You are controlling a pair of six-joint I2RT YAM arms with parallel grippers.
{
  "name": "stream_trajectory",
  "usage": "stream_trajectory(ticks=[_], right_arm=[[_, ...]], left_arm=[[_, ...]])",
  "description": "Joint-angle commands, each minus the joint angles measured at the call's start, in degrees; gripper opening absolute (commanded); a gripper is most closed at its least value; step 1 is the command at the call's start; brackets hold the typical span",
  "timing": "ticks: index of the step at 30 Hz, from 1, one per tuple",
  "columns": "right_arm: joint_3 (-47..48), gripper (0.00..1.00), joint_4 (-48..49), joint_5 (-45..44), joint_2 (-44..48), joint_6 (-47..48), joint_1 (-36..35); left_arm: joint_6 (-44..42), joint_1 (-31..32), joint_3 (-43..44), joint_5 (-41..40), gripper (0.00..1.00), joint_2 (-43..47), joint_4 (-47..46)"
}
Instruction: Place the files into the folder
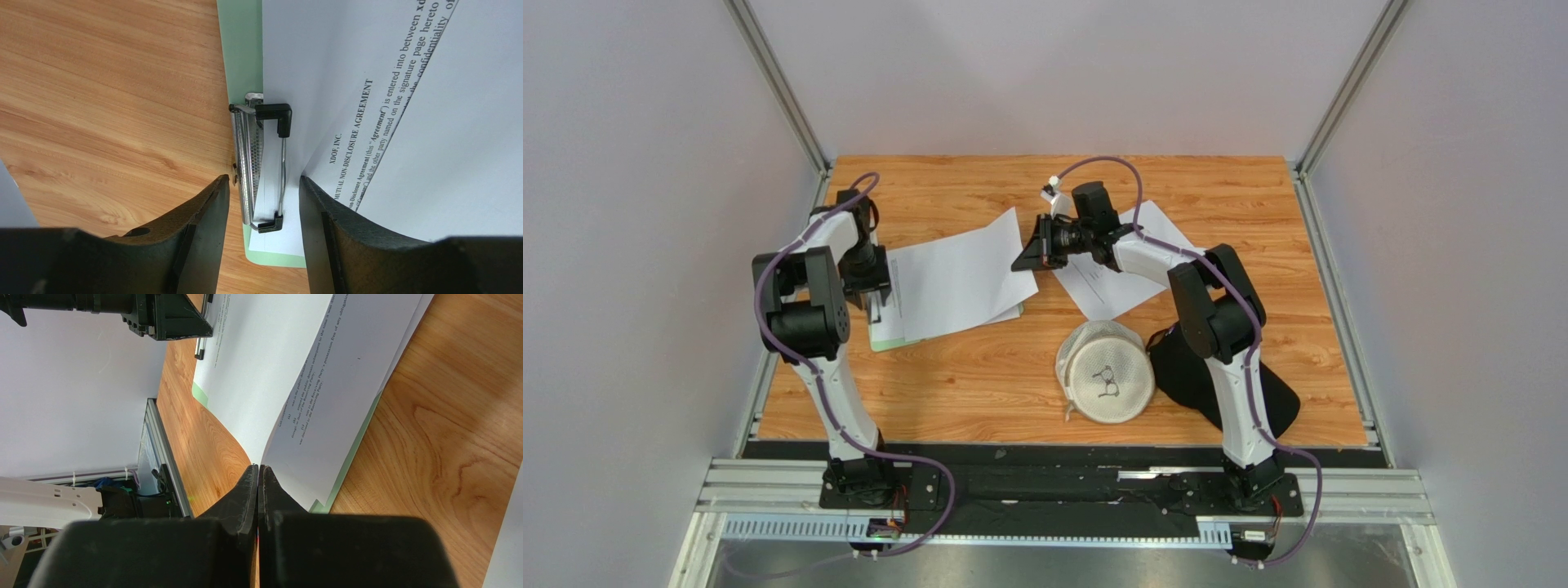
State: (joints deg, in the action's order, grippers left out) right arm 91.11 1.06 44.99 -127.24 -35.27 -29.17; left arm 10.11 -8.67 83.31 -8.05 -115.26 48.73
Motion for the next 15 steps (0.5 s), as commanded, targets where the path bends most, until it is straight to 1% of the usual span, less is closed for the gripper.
stream_trajectory(ticks=[1,4,5,9,10,12,13,15], right_arm=[[1.44,0.0,0.96,-0.26,0.06,0.99,0.16],[1.53,0.0,0.7,-0.17,0.06,1.16,0.34],[1.53,0.0,0.61,-0.26,0.15,1.34,0.34],[1.44,0.0,0.26,-0.08,0.24,1.6,0.87],[1.35,0.0,0.08,-0.08,0.41,1.87,1.13],[1.26,0.0,-0.62,-0.69,0.85,2.3,1.13],[1.26,0.0,-0.88,-0.87,1.03,2.92,1.22],[1.7,0.0,-2.62,-0.87,0.94,3.62,1.31]], left_arm=[[-1.41,-0.21,2.03,-0.82,0.53,-1.8,0.57],[-1.93,-0.21,4.14,2.42,0.49,-3.64,3.02],[-1.93,-0.12,4.49,3.3,0.45,-3.83,3.3],[-2.11,0.32,4.32,5.94,0.34,-3.92,3.65],[-2.11,0.49,4.32,6.12,0.29,-3.74,3.91],[-2.03,1.02,3.62,6.91,0.27,-3.39,4.18],[-1.94,1.19,3.27,7.26,0.23,-2.61,4.27],[-1.23,1.55,1.34,7.7,0.21,-1.46,4.01]])
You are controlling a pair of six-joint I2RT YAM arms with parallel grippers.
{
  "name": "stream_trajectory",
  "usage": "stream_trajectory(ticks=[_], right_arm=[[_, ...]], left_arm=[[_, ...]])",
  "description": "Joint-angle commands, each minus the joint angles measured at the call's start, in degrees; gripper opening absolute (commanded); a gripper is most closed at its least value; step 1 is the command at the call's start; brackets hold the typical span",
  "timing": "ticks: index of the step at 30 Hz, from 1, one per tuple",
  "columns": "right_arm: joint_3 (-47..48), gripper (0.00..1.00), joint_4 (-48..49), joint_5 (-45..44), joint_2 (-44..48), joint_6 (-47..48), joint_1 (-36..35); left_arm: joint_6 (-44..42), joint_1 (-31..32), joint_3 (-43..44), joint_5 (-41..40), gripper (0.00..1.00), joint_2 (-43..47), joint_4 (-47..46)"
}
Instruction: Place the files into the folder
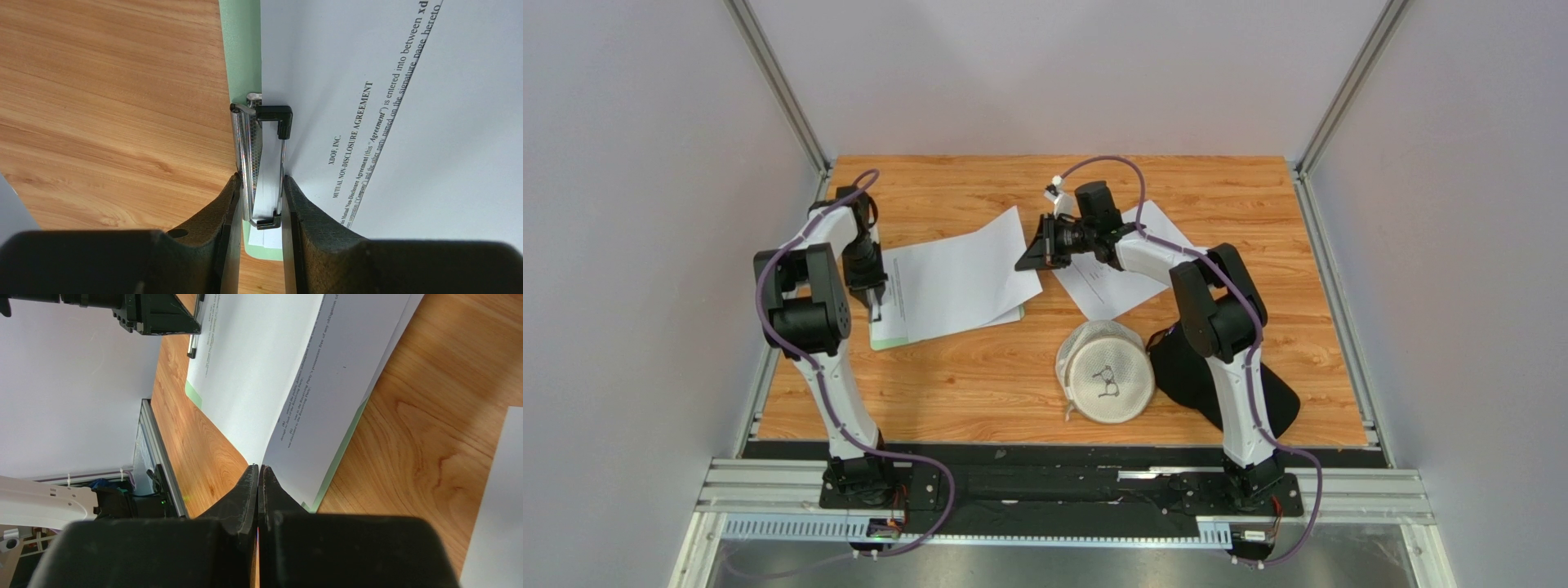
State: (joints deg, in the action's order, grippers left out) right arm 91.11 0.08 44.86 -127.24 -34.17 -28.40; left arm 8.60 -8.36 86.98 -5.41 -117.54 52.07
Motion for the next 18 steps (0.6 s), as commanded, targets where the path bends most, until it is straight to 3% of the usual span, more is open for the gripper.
stream_trajectory(ticks=[1,6,7,11,18], right_arm=[[2.14,0.0,-2.01,-0.74,0.85,3.05,0.45],[4.51,0.0,-2.71,1.01,-0.72,3.06,0.37],[5.04,0.0,-2.89,1.02,-1.08,2.8,0.28],[6.8,0.0,-3.85,0.23,-1.87,2.53,0.19],[5.57,0.0,-4.91,-0.74,-1.26,3.41,0.19]], left_arm=[[0.8,1.24,-3.04,6.45,0.2,2.21,0.4],[2.38,1.24,-6.47,8.75,0.26,6.35,0.22],[3.08,1.15,-6.65,8.49,0.36,7.14,0.22],[3.44,1.24,-5.34,5.59,0.57,7.15,0.39],[2.91,2.03,-3.66,4.54,0.57,3.55,0.84]])
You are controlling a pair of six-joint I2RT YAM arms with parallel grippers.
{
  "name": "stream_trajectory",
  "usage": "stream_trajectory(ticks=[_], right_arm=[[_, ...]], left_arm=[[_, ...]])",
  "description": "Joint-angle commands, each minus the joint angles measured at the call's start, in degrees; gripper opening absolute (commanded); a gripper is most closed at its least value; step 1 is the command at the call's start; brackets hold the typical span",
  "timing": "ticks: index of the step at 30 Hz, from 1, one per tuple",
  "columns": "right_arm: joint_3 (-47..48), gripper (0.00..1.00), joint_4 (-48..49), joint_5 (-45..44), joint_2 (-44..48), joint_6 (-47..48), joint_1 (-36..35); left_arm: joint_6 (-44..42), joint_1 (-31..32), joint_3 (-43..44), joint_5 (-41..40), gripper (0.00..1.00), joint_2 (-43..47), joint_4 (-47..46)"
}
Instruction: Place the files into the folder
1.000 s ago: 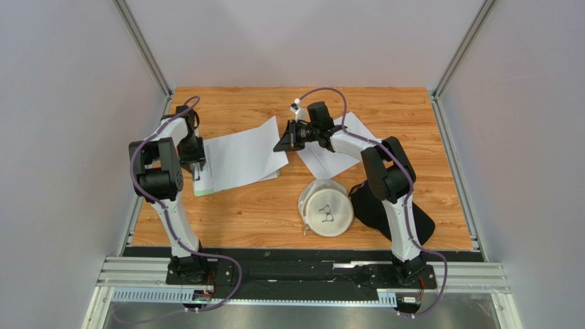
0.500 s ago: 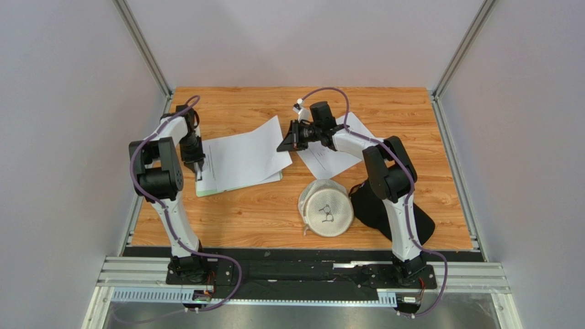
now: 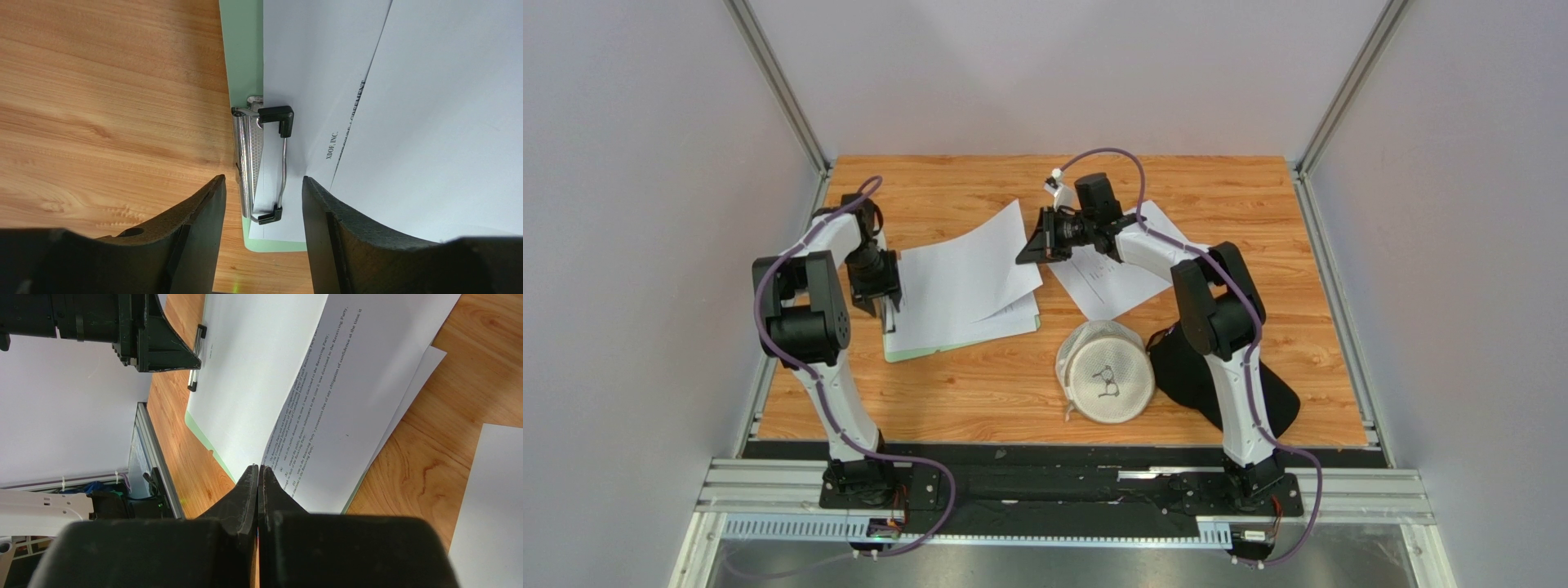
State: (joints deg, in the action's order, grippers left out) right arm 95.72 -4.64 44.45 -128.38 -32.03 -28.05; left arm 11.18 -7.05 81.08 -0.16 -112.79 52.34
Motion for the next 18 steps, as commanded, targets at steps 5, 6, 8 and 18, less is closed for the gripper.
stream_trajectory(ticks=[5,6,8,18], right_arm=[[0.17,0.0,0.07,-0.5,0.14,1.36,-0.07],[0.08,0.0,0.07,-0.5,0.14,1.36,-0.07],[0.08,0.0,0.08,-0.41,0.14,1.27,-0.07],[-0.89,0.0,0.51,0.03,0.5,0.65,-0.51]], left_arm=[[0.16,1.69,1.19,-3.0,0.55,-2.34,0.66],[0.07,1.69,1.1,-3.0,0.54,-2.78,0.75],[-0.1,1.69,1.54,-3.0,0.51,-3.57,0.92],[-0.02,1.86,1.19,-1.33,0.0,-2.97,0.66]])
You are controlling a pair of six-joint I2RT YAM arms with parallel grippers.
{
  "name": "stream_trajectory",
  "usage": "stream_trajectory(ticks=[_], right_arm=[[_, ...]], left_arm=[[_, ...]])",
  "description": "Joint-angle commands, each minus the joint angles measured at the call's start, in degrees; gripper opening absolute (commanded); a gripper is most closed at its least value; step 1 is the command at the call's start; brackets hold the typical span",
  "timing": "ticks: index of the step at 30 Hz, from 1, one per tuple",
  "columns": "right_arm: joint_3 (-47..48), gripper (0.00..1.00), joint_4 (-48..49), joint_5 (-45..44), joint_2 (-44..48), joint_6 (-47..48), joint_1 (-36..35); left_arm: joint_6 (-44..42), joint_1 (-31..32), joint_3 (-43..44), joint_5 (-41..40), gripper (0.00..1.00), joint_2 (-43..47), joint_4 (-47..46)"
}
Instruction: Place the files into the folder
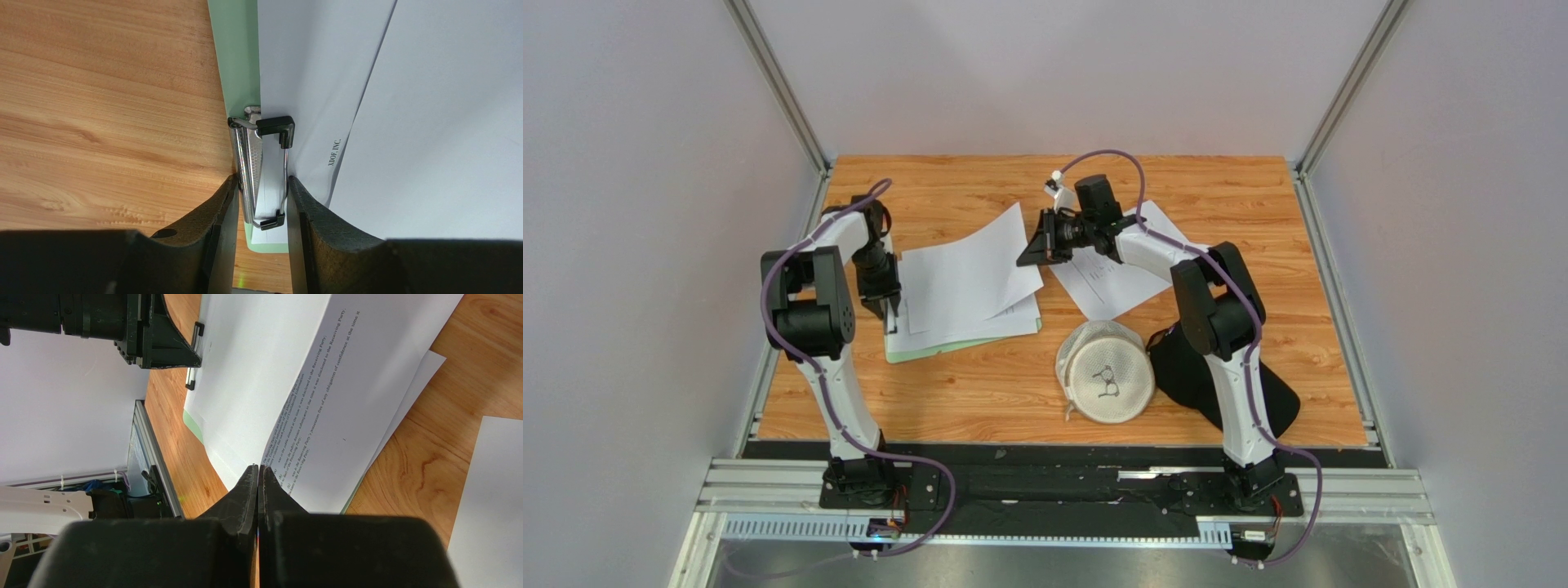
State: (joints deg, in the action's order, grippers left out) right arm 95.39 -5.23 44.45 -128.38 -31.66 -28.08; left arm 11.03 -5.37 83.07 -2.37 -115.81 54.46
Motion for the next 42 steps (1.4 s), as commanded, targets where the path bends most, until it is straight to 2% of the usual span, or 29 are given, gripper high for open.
stream_trajectory(ticks=[1,11,19,28,38,41,42], right_arm=[[-0.82,0.0,1.1,0.2,0.67,0.28,-0.58],[-1.7,0.0,0.49,2.48,0.67,2.39,-0.84],[0.23,0.0,-5.92,-3.22,-0.56,8.54,-0.84],[0.23,0.0,-6.63,-10.07,0.58,9.77,-2.6],[-1.7,0.0,-5.58,-15.09,4.79,6.97,-4.18],[-4.51,0.0,-2.86,-14.39,7.07,2.41,-4.18],[-5.73,0.0,1.06,-13.6,7.61,1.17,-4.18]], left_arm=[[0.31,0.18,-1.5,1.05,0.0,0.41,-1.81],[0.93,0.09,-3.35,3.69,0.0,4.36,-4.79],[0.66,0.09,-7.48,7.64,0.0,7.26,-9.45],[1.45,-1.14,-11.96,11.07,0.0,11.83,-15.6],[4.26,-1.14,-14.07,12.57,0.0,14.29,-17.72],[6.02,-1.14,-13.02,10.46,0.0,13.51,-15.79],[6.28,-1.14,-12.67,10.2,0.0,13.5,-15.7]])
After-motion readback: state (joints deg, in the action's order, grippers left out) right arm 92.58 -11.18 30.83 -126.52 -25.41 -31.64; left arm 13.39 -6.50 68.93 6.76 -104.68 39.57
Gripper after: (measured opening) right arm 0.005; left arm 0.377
